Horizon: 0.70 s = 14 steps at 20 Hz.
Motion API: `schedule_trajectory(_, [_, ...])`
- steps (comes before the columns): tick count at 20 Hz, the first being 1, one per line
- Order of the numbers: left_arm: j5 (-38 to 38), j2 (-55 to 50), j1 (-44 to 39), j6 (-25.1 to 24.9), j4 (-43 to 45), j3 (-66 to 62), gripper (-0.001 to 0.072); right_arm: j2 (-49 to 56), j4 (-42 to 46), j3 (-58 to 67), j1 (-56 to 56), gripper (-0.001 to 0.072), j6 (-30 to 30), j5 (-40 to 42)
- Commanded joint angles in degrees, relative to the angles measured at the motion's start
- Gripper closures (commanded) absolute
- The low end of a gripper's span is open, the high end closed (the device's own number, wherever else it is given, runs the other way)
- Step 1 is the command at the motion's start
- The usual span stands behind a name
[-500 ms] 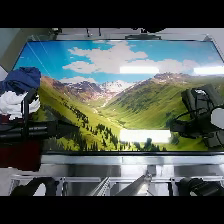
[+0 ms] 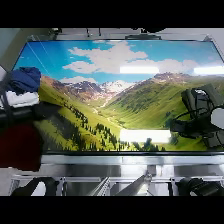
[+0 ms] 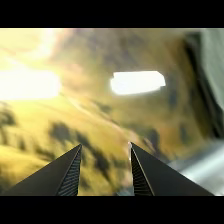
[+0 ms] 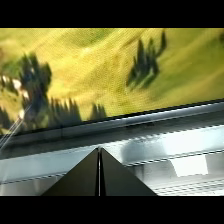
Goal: Fold the shirts.
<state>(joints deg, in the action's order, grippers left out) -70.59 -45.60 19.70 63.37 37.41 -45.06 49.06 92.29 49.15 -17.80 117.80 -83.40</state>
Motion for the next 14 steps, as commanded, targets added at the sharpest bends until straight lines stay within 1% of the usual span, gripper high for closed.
schedule_trajectory(1, [4.44,-9.29,11.85,-0.61,8.13,-12.61,0.0367,-0.04,0.04,-0.02,-0.04,0.0699,0.04,0.00])
schedule_trajectory(4, [6.62,-21.92,20.00,-2.64,8.04,-24.02,0.0367,-0.04,0.04,-0.02,-0.04,0.0699,0.02,0.00])
schedule_trajectory(6, [9.40,-30.42,22.53,-4.24,8.15,-30.84,0.0367,-0.04,0.04,-0.02,-0.04,0.0699,0.02,0.00])
schedule_trajectory(9, [16.70,-42.75,22.88,-7.98,8.15,-39.12,0.0366,-0.04,0.04,-0.02,-0.04,0.0699,0.02,0.00])
schedule_trajectory(11, [19.89,-50.84,21.77,-8.46,10.32,-44.15,0.0366,-0.04,0.04,-0.02,-0.04,0.0699,0.02,0.02])
schedule_trajectory(14, [22.03,-61.37,19.54,-8.46,14.62,-51.93,0.0366,-0.04,0.04,-0.02,-0.04,0.0699,0.02,0.00])
